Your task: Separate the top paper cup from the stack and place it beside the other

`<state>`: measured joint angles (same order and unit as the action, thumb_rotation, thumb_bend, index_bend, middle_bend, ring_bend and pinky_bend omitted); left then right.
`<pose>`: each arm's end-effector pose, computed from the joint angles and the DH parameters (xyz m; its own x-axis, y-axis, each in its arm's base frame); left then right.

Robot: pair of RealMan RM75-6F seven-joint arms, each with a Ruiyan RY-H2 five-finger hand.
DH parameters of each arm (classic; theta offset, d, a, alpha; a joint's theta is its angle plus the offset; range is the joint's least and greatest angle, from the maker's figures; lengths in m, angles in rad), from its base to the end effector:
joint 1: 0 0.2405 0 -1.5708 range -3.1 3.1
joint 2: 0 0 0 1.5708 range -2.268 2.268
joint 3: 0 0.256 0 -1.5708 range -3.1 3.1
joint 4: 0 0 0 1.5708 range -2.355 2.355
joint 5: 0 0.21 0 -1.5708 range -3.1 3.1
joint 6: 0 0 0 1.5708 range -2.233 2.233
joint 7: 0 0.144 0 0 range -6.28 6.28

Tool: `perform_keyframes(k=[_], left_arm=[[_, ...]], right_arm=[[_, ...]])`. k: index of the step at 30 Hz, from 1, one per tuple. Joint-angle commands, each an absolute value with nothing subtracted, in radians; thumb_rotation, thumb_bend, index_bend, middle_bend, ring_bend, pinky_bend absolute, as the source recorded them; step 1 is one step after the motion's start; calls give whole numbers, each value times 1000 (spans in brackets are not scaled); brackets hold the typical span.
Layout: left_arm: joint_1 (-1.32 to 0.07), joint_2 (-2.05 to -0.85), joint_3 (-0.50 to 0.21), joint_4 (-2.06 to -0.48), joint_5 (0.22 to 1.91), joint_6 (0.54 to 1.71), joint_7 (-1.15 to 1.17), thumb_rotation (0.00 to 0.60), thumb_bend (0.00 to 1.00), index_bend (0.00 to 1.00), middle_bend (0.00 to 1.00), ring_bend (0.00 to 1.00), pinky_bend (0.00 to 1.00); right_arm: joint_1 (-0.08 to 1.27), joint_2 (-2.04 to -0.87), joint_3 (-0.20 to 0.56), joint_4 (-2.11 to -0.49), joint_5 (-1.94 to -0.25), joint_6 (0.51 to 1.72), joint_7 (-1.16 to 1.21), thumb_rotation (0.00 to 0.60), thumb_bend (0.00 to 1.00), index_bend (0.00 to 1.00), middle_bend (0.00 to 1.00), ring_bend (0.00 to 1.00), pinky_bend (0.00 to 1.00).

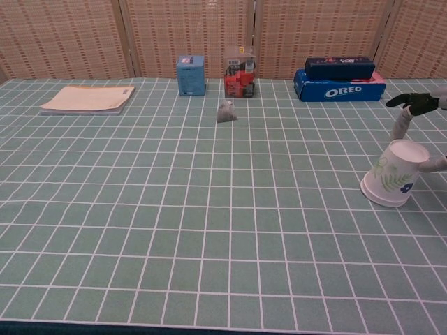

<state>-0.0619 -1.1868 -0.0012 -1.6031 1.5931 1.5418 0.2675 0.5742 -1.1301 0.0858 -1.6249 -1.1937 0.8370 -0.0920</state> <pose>-0.2986 0.1629 0.1344 0.5809 -0.0151 0.8138 0.8106 -0.0792 -0.5802 -0.2504 -0.3114 0.0895 0.4485 -0.4112 0.7936 -0.8938 -0.2092 0.3968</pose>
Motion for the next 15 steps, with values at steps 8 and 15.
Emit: perform_keyframes(k=[8,15], left_arm=[[-63,-1192,-1,-1600,1593,1539,274,600,495,0,0,0,0],[-66,-1195,-2,-1597,1590,1532,278,600,495,0,0,0,0]], right_arm=[[564,-1081,96,-1686,-1213,874,-82,600,266,403,0,0,0],[553,-1037,104,-1737,-1229,905,-72,600,266,404,0,0,0]])
